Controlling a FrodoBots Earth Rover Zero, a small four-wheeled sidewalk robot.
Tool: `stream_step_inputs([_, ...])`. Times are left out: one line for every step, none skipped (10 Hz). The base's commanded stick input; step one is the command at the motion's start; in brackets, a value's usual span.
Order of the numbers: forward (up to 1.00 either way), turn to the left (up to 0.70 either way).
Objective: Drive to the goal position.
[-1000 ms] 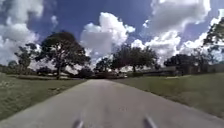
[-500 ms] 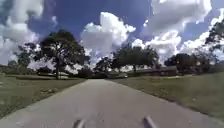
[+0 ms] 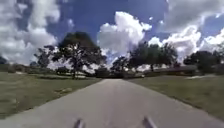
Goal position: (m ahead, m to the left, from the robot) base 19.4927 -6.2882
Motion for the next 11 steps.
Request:
stream_step_inputs([0.7, 0.09])
stream_step_inputs([0.7, 0.33])
stream_step_inputs([0.7, 0.34])
stream_step_inputs([0.7, 0.34])
stream_step_inputs([0.7, 0.19])
stream_step_inputs([0.7, 0.0])
stream_step_inputs([0.7, 0.0])
stream_step_inputs([0.7, 0.0])
stream_step_inputs([0.7, 0.0])
stream_step_inputs([0.7, 0.0])
stream_step_inputs([0.7, 0.0])
